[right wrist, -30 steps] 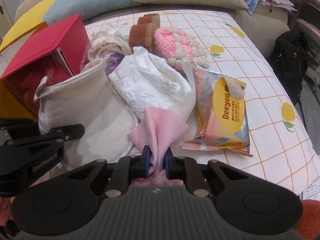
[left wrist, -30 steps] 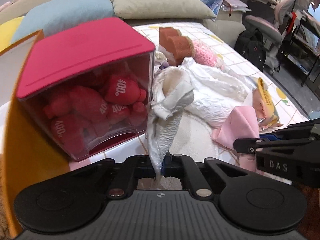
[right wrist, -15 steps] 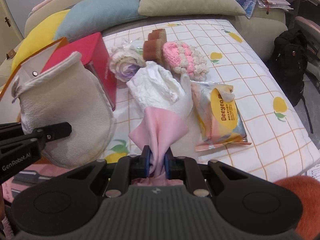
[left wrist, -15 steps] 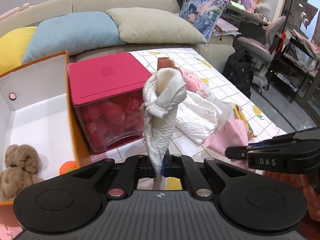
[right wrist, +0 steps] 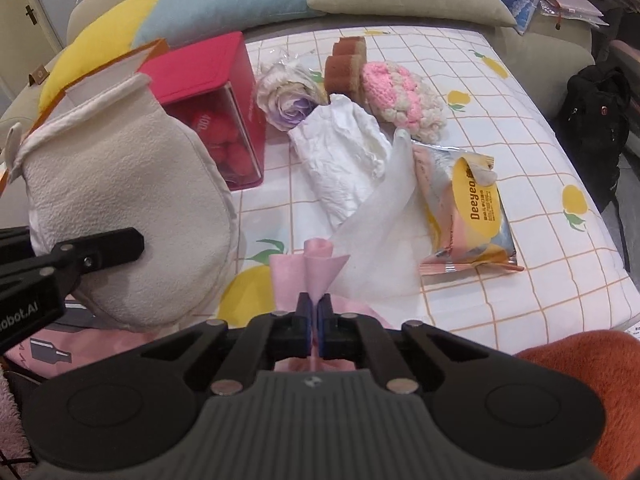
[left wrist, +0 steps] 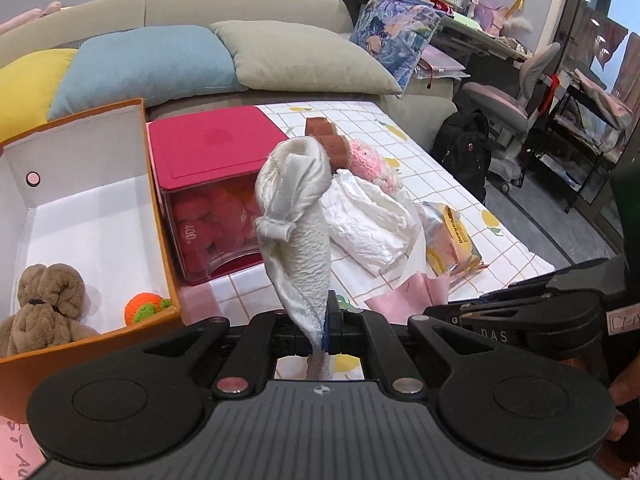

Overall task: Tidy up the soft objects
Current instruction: 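Carry mitt and pink cloth into the box and open both tools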

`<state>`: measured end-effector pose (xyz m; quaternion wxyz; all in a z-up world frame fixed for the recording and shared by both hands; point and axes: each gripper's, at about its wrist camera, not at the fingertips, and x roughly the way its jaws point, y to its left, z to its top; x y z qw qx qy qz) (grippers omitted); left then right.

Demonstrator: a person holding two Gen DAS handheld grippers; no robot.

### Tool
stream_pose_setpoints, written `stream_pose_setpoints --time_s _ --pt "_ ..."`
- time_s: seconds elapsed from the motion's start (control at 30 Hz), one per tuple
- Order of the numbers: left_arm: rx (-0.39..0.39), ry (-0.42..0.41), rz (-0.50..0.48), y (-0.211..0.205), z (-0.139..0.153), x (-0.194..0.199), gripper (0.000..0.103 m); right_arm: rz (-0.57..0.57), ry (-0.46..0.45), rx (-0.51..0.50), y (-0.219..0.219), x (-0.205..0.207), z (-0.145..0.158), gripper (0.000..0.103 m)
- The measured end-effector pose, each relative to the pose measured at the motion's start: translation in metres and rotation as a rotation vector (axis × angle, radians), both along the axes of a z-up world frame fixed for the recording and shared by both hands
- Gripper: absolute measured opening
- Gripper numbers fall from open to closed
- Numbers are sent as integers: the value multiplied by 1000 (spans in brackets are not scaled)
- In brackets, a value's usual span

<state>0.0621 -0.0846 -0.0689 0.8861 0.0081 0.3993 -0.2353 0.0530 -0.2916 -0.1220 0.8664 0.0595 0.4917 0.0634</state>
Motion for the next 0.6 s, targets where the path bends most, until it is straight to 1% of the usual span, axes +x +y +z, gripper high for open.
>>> stream_pose_setpoints --time_s 0.13,0.3,0.4,0.5,0.6 --pt "-19 -20 -10 2 7 -6 5 -8 -13 56 2 -10 11 0" --pt "-35 -66 -19 7 22 -18 5 -9 -67 71 8 -24 35 0" --pt "-44 -110 -23 12 37 -28 5 1 -113 93 11 -28 54 0" --pt "-58 -156 -16 22 53 -37 5 29 -149 142 19 -27 73 0" --pt "-60 -195 25 36 71 -39 5 73 -200 156 32 -22 93 0"
